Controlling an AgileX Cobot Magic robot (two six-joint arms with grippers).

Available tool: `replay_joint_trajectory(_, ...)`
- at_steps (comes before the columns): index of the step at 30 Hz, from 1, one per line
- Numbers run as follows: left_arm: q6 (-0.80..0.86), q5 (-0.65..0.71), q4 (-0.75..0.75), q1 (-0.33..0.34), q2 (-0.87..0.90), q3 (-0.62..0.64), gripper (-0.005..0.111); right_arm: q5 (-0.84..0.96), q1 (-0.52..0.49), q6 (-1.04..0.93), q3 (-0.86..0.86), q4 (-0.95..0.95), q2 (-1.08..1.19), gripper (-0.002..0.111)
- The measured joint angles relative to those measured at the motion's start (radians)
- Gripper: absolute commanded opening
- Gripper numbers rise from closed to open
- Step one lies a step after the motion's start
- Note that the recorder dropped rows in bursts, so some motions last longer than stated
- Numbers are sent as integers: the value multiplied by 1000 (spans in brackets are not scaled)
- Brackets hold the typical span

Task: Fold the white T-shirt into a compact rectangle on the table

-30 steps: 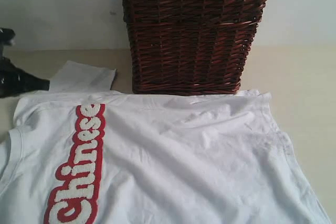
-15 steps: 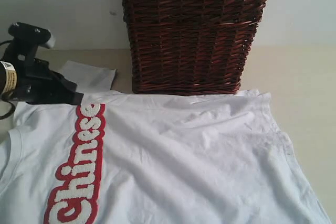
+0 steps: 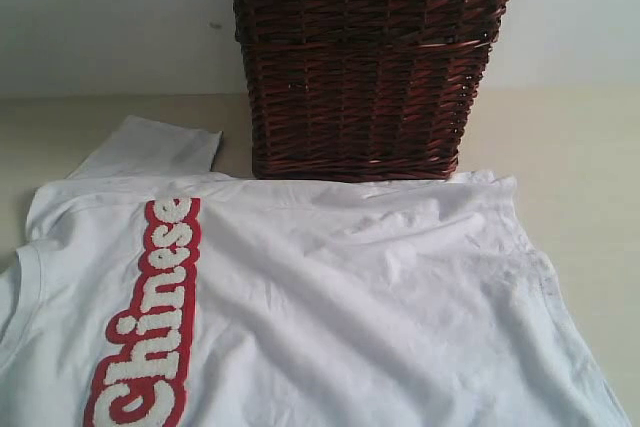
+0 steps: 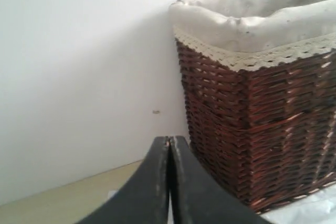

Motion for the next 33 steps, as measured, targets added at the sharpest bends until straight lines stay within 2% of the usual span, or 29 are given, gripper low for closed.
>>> replay_joint_trajectory(4, -6, -17, -9, 0, -174, 153, 0, 0, 0, 0, 0, 164, 0, 49)
replay_joint_trajectory(8, -6, 35, -23, 0, -296, 331, 0, -3, 0, 3, 0, 281, 0, 49)
replay_joint_trajectory(14, -37, 111, -54, 0, -341, 541, 0, -118, 0, 5, 0, 217, 0, 49)
replay_joint_trajectory(22, -94, 130, -65, 0, -345, 585, 0, -255, 0, 5, 0, 104, 0, 49)
replay_joint_trajectory(25, -95, 111, -65, 0, -345, 599, 0, -372, 0, 5, 0, 97, 0, 49)
replay_joint_trajectory(29, -96, 83, -65, 0, -345, 603, 0, -528, 0, 12, 0, 123, 0, 49)
replay_joint_trajectory(33, -97, 72, -65, 0, -345, 603, 0, -560, 0, 16, 0, 198, 28, 49)
